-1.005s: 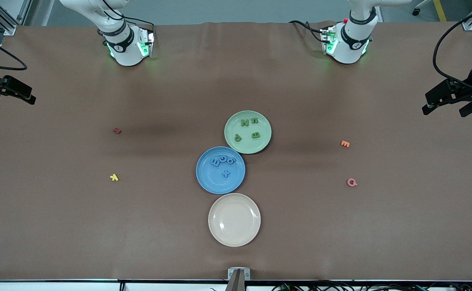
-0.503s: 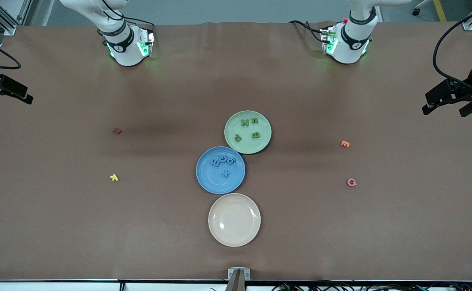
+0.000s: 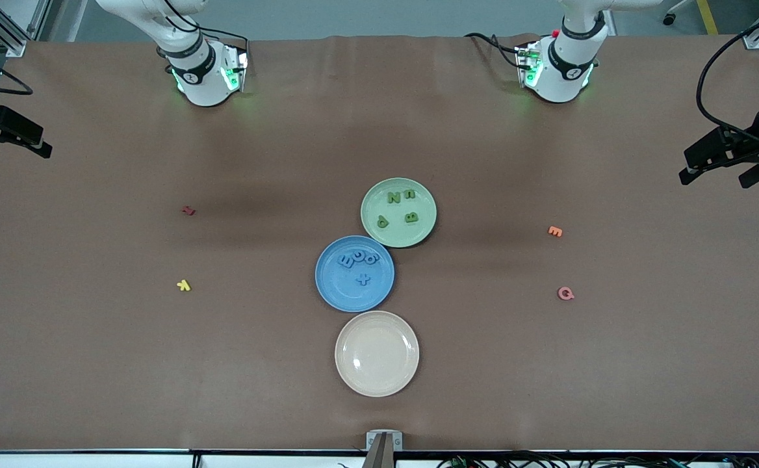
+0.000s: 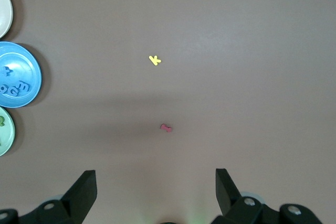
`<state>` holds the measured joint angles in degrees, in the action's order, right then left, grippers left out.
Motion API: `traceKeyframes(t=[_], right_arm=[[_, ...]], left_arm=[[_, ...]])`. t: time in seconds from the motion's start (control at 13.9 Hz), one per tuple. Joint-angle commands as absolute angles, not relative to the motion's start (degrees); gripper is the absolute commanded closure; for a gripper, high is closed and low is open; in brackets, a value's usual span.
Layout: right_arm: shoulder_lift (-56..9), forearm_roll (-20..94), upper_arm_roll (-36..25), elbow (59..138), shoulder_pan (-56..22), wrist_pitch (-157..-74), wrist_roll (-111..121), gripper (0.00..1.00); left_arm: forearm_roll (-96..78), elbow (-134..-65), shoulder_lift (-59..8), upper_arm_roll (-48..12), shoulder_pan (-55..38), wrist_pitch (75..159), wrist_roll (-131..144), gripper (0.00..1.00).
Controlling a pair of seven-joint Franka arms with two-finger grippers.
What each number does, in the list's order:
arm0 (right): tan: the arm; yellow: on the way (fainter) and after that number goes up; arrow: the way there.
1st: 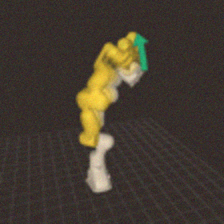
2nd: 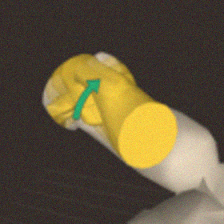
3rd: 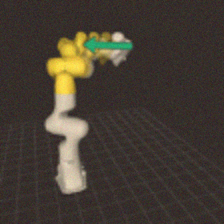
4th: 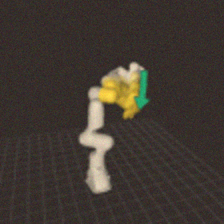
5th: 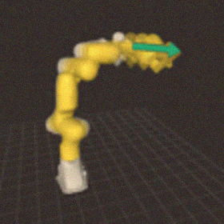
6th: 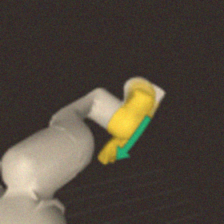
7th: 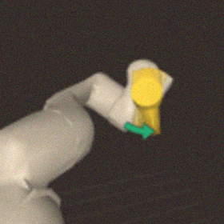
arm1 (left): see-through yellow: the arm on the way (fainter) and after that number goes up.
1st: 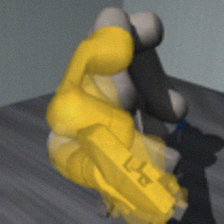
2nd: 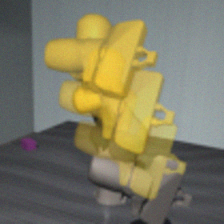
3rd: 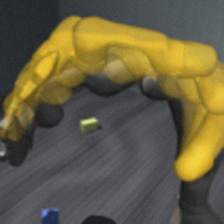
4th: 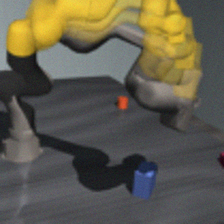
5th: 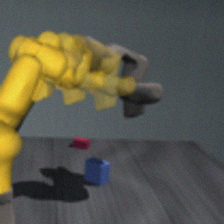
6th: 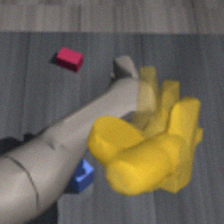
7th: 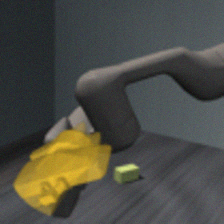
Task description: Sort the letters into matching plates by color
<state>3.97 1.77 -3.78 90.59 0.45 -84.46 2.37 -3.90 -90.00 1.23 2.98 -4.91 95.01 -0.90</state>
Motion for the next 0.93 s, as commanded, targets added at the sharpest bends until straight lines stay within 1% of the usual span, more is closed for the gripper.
traceKeyframes(t=[0.0, 0.86], right_arm=[[5.4, 1.8, -3.3, 91.8, 0.8, -84.2, 2.7, 0.00], [5.6, -0.1, -2.5, 92.0, 0.4, -83.8, 0.7, 0.00]], left_arm=[[-3.4, -89.5, 1.7, 3.0, -5.0, 94.2, -1.8, 0.00], [-2.1, -89.6, 1.5, 3.1, -4.9, 94.2, -0.8, 0.00]])
